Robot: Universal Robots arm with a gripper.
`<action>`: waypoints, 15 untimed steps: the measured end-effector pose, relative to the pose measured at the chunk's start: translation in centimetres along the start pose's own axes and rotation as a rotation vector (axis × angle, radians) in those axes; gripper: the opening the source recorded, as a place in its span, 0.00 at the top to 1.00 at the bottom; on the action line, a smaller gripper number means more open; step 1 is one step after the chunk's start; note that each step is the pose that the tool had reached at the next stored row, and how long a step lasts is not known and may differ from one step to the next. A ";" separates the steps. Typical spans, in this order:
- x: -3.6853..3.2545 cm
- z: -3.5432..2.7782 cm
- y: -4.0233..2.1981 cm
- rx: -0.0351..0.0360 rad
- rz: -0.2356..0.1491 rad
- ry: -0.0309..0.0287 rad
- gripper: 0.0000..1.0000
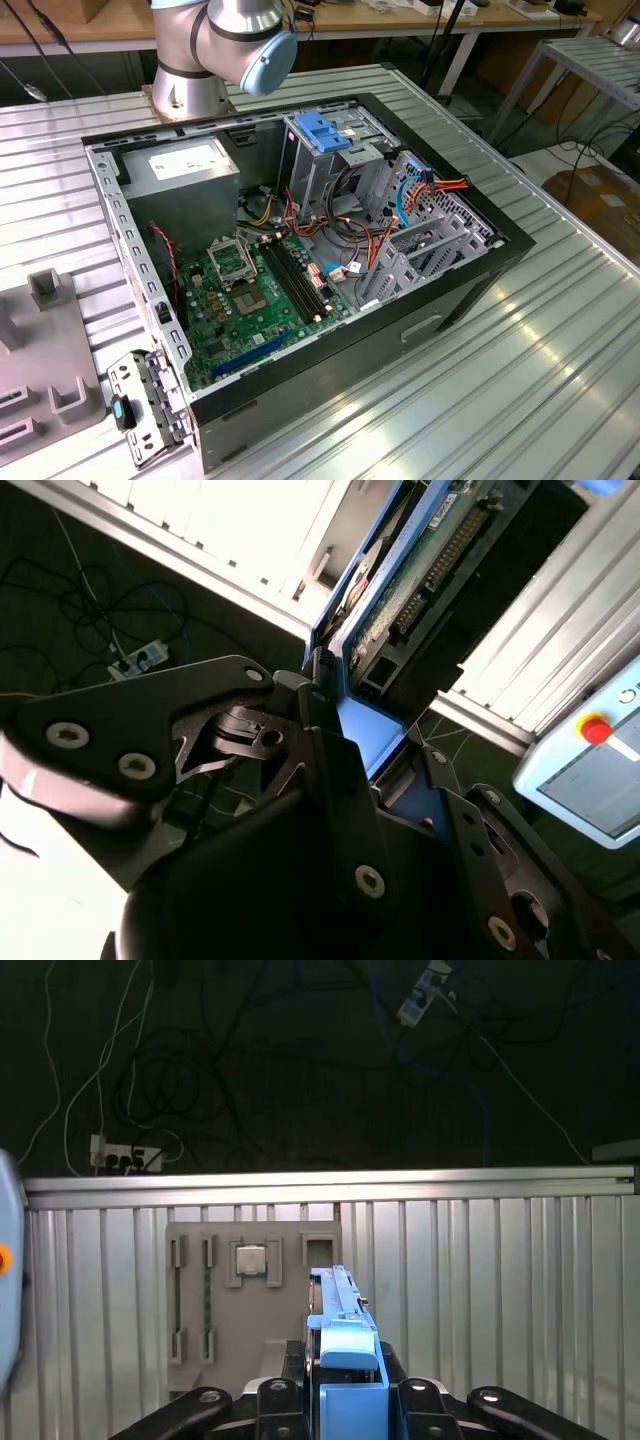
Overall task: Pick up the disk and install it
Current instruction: 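Pick up the disk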
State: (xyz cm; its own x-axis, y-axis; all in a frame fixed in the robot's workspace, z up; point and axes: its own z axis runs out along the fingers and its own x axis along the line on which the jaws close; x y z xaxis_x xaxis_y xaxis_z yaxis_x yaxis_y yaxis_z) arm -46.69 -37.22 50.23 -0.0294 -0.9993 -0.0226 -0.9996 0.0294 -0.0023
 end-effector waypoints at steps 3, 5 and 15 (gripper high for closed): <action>-0.01 -0.40 0.00 0.0000 0.000 0.0000 0.63; -0.01 -0.74 0.00 0.0001 0.000 0.0000 0.63; -0.03 -1.42 -0.01 0.0001 0.000 -0.0011 0.63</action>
State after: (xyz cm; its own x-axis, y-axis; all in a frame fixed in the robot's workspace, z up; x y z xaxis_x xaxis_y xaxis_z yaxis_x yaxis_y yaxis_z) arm -46.68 -37.22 51.64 -0.0294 -0.9993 -0.0237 -0.9996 0.0295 -0.0024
